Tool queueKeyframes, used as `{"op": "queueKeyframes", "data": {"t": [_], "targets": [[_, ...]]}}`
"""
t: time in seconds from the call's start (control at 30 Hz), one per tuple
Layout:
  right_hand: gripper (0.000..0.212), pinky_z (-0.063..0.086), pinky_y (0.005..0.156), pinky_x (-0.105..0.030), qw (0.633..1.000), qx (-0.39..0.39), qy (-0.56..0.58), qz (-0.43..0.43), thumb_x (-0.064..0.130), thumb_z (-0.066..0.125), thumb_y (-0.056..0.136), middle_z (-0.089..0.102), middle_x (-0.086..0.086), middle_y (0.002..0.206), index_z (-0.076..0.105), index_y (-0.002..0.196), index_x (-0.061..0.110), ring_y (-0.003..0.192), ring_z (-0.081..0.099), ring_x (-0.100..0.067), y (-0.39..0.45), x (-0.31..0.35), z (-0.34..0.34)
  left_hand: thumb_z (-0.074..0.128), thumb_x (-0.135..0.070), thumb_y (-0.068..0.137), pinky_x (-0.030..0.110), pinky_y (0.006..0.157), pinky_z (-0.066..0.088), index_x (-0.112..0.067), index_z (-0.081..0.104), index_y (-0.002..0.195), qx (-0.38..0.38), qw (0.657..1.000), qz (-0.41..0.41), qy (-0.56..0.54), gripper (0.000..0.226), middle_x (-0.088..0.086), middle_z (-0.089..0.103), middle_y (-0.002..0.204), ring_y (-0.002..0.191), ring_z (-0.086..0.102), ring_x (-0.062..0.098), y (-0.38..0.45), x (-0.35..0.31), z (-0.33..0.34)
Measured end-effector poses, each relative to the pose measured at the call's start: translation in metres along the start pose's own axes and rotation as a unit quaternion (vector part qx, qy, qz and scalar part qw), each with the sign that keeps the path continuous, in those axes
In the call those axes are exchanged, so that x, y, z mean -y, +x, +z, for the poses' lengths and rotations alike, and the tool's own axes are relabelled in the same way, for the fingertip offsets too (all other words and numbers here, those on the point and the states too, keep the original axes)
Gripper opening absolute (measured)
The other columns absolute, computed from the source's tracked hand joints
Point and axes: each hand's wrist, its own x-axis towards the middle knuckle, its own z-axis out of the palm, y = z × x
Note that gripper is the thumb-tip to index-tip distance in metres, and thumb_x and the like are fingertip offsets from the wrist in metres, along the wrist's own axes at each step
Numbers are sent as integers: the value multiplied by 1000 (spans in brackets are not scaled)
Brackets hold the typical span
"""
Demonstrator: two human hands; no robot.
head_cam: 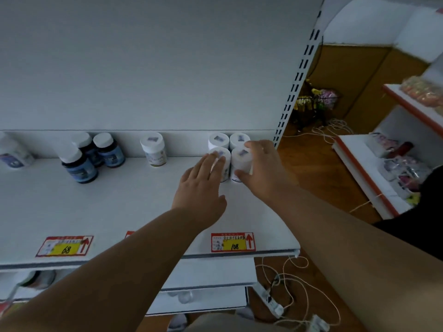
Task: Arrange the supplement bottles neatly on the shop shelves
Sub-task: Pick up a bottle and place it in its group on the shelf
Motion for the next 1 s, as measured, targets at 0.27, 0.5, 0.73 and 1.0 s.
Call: {"op": "queueKeyframes", "data": {"t": [0.27,0.5,0.73,1.0], "targets": [[45,49,94,-38,991,-127,40,6,28,73,87,49,-12,132,54,125,13,117,51,-27,-46,61,-16,62,-38,85,40,115,24,-17,33,148,-44,996,56,-54,72,5,39,150,139,33,25,-15,32,-28],[43,43,89,-25,986,-105,115,-53,31,69,89,50,-4,127,55,126,15,114,54,-18,-73,127,2,70,-33,79,45,108,35,-15,42,143,-70,996,9,-51,72,6,46,144,132,42,30,-88,74,-48],[40,44,90,-31,957,-2,203,-207,28,70,85,53,-6,119,58,120,12,108,55,-22,-81,232,56,57,-42,81,42,107,35,-18,41,144,-101,968,-230,-25,69,4,47,142,130,41,25,-239,116,-73],[35,46,85,-28,911,131,271,-283,33,68,89,41,11,112,52,120,26,102,48,-7,-166,397,99,46,-38,74,51,100,45,-17,53,134,-200,901,-383,-26,64,6,57,132,123,52,29,-395,190,-122]]}}
